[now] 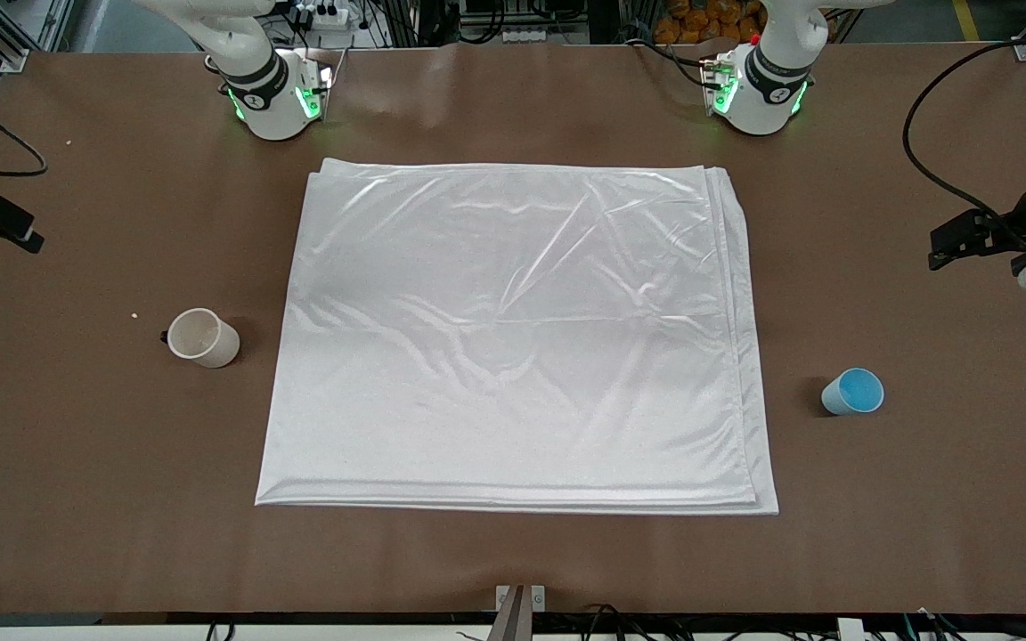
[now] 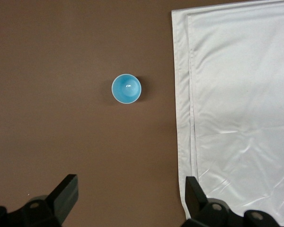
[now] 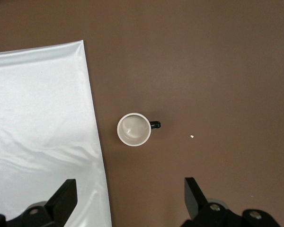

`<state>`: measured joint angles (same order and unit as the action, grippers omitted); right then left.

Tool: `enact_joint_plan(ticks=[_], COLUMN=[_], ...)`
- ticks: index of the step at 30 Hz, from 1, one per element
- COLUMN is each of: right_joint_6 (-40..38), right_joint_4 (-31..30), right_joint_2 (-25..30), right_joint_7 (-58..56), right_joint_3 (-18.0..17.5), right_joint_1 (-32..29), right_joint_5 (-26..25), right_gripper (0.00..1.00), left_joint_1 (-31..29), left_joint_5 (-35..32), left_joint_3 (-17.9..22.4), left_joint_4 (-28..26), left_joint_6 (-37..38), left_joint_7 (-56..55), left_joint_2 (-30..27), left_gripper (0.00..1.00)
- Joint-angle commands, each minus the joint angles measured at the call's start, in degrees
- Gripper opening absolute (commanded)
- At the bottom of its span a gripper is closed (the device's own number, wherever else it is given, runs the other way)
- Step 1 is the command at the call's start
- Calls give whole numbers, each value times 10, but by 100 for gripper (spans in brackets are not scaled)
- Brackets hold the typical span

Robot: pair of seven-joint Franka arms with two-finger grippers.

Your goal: Place blue cup into white mug on cloth

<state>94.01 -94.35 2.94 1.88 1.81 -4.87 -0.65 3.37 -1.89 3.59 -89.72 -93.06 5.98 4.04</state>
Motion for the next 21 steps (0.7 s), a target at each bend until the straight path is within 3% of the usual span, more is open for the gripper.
enact_joint_plan(ticks=[1,16,21], right_joint_6=[7,43,78], right_joint_4=[-21,-63,-96], right_joint_2=[17,15,14], right_joint_7=[-8,-35,-103], right_joint_3=[-2,-3,-3], right_joint_1=[-1,25,23], right_joint_5=[3,-2,-3], right_gripper=[100,100,100], left_joint_1=[4,-28,-39], left_joint_5=[1,1,1], left_joint_3=[7,8,8], left_joint_4=[8,3,3], left_joint_6=[10,-54,-91], left_joint_7=[7,12,19], left_joint_2=[12,91,125], left_gripper=[100,100,100])
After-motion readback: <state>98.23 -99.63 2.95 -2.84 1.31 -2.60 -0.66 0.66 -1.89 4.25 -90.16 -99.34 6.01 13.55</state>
